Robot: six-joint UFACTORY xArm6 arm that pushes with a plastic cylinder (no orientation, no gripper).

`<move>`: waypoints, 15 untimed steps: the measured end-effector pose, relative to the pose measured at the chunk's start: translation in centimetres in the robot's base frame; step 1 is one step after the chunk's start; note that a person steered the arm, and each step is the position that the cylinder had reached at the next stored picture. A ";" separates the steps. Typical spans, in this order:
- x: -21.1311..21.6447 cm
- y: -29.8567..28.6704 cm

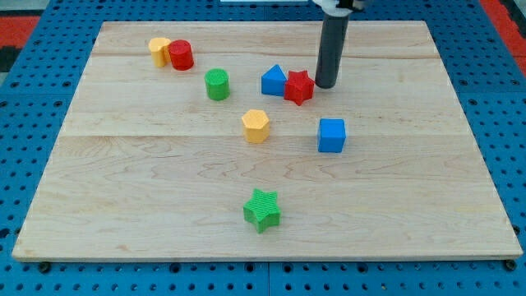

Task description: Bring the red star green circle and blue triangle below the yellow heart and red circle

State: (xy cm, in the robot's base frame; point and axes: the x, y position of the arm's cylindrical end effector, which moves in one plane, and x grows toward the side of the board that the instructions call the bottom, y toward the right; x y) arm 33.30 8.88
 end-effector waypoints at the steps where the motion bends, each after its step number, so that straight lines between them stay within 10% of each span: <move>1: -1.6 -6.8; 2: -3.6 -12.4; 4: -0.9 5.1; 7: -0.6 -13.5; 9: 0.3 -1.7; 13: 5.2 -11.6; 15: -0.2 -19.5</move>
